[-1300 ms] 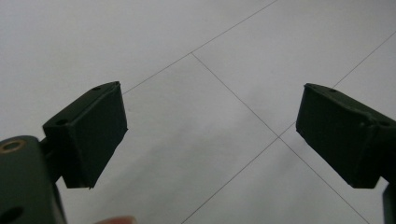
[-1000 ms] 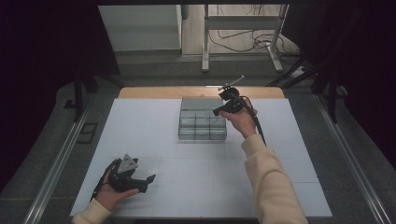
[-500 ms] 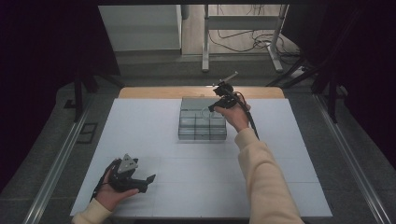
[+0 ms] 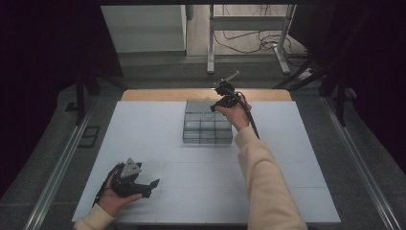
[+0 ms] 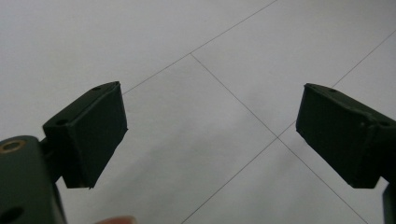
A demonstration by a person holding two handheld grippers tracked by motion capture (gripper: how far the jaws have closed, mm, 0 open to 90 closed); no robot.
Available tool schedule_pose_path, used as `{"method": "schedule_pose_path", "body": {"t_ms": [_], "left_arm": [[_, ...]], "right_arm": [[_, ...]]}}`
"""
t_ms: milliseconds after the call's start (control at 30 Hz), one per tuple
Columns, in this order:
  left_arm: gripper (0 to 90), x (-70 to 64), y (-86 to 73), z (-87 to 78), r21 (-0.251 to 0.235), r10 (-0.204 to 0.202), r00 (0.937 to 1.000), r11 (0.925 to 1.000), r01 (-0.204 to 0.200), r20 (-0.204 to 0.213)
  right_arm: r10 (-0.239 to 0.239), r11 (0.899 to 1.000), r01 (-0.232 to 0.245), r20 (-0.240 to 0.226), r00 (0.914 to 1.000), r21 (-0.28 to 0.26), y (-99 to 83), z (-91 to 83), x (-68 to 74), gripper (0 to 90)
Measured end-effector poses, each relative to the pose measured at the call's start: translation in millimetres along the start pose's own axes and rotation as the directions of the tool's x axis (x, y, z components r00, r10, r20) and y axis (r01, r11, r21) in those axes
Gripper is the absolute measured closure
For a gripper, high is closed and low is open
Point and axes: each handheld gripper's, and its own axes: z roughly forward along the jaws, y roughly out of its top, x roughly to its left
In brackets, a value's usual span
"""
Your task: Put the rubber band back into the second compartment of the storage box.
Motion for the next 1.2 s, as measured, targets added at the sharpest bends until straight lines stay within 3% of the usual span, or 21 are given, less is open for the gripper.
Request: {"method": "schedule_pose_path", "body": {"t_ms": [433, 1200], "left_arm": [[9.5, 0.6, -0.1, -0.4, -0.001, -0.002, 1.0000, 1.0000, 0.002, 0.001], [9.5, 0.6, -0.2, -0.7, -0.002, -0.001, 1.0000, 1.0000, 0.001, 0.000]], "right_arm": [[0.014, 1.000, -0.014, 0.009, 0.9999, 0.000, 14.5, 16.4, -2.5, 81.3], [0.017, 0.999, -0.018, 0.014, 0.9998, 0.031, 3.2, 29.4, -6.1, 81.3]]}}
